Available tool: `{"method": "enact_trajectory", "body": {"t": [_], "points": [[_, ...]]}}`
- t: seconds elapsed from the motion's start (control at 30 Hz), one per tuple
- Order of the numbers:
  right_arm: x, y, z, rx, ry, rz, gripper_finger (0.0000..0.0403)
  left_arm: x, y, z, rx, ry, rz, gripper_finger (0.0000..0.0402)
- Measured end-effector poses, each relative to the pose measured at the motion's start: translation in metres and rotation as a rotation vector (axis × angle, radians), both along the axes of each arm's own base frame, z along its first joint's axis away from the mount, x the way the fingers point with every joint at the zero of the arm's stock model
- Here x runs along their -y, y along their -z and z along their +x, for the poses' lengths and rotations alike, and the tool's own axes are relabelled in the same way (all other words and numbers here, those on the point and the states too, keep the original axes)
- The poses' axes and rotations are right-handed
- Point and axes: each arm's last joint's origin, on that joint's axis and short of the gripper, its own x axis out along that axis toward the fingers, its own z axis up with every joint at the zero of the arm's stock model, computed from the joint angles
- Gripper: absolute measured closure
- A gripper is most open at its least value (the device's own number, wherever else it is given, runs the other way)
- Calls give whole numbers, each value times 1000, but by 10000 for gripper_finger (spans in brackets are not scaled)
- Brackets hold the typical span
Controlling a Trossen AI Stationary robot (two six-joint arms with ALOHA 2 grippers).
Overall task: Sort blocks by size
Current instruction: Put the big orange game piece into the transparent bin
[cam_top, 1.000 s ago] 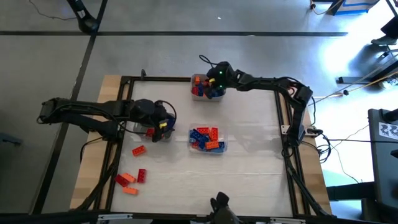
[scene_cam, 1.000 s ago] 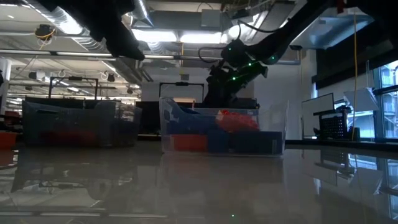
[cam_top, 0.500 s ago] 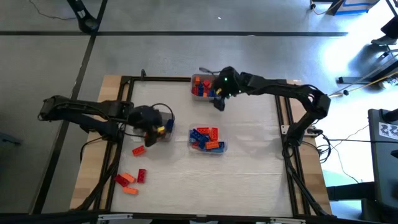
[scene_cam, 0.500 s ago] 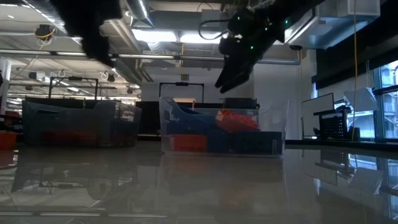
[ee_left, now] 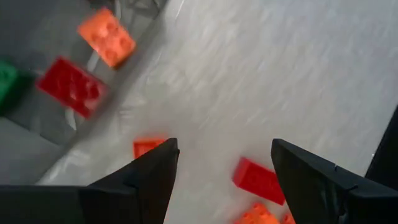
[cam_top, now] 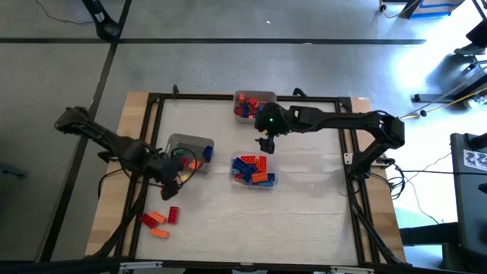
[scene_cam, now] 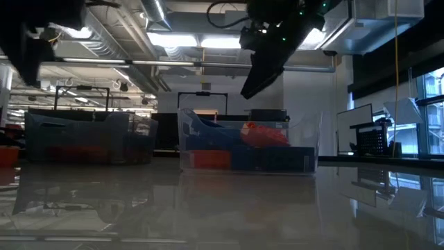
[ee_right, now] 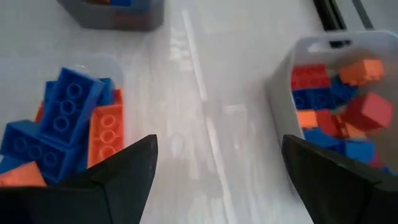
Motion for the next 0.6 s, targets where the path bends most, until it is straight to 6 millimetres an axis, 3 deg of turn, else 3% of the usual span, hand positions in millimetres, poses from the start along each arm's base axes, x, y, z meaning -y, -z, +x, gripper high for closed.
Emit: {"method": "enact_trajectory", "body": {"t": [0.17, 0.37, 0.6], "points": [[-3, -7, -11, -36, 44, 10, 62, 10, 20, -12, -70, -50, -10, 155], [-5, -1, -19, -135, 51, 38, 62, 20, 45, -24, -134, -148, -46, 155], [-5, 0, -19, -144, 49, 44, 62, 14, 68, -34, -186, -143, 39, 155]]}}
